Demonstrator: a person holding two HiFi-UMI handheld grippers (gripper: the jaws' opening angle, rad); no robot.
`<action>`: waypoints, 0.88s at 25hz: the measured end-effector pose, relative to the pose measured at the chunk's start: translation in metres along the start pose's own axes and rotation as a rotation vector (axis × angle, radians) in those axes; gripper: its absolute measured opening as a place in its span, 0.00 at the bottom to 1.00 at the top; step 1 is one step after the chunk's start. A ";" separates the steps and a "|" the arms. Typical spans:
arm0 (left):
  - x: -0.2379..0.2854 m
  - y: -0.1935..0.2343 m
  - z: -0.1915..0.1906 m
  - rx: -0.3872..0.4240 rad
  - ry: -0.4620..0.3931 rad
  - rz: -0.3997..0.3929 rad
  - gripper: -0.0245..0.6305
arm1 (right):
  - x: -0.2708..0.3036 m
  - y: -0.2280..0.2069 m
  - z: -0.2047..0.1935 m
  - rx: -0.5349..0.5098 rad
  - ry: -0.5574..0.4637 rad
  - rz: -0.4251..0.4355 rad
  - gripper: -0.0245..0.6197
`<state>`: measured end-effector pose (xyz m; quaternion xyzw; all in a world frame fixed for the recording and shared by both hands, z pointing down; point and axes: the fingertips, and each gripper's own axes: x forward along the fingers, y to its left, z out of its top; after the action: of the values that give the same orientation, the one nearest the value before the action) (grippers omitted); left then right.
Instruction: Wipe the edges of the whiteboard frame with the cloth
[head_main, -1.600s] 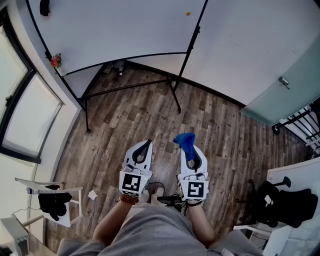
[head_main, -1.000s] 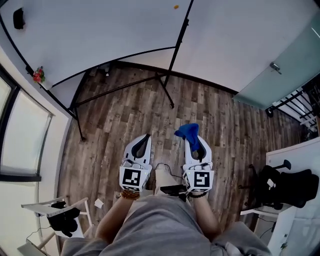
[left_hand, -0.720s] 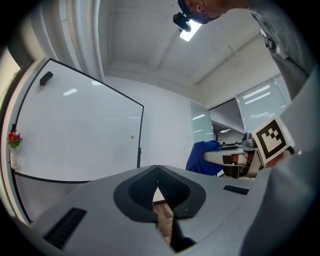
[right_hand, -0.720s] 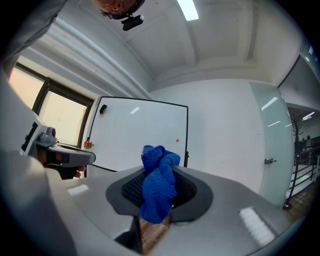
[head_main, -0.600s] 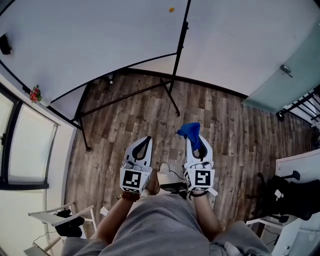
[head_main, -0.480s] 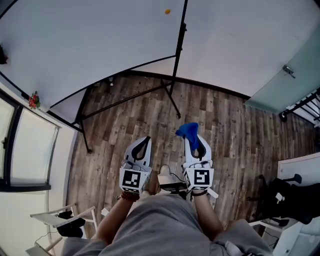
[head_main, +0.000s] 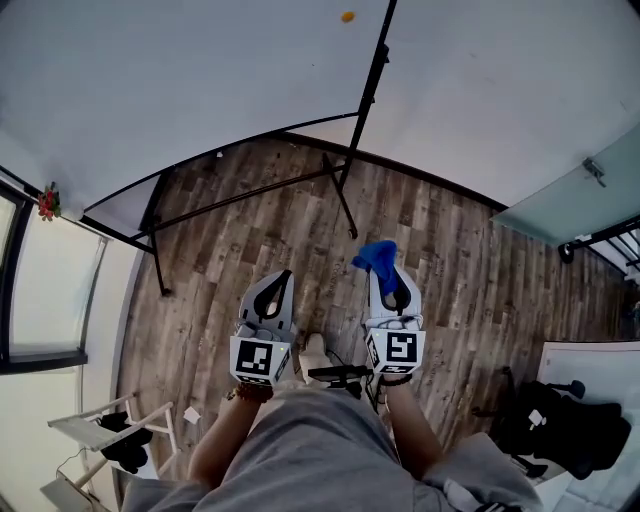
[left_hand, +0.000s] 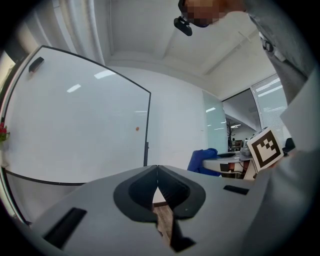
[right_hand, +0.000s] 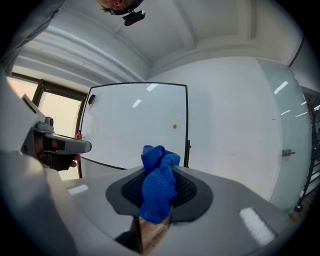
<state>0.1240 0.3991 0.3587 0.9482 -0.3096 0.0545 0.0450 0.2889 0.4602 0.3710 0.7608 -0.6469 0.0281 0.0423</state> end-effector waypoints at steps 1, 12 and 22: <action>0.009 0.009 -0.001 -0.011 -0.005 0.003 0.05 | 0.012 -0.001 -0.001 -0.010 0.007 0.001 0.21; 0.140 0.123 0.012 -0.071 -0.065 -0.064 0.05 | 0.169 -0.004 0.033 -0.119 0.025 -0.024 0.21; 0.199 0.193 0.028 -0.059 -0.045 -0.060 0.05 | 0.265 -0.016 0.036 -0.132 0.041 -0.046 0.21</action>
<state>0.1710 0.1245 0.3670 0.9563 -0.2835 0.0227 0.0675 0.3474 0.1986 0.3604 0.7703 -0.6288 -0.0002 0.1063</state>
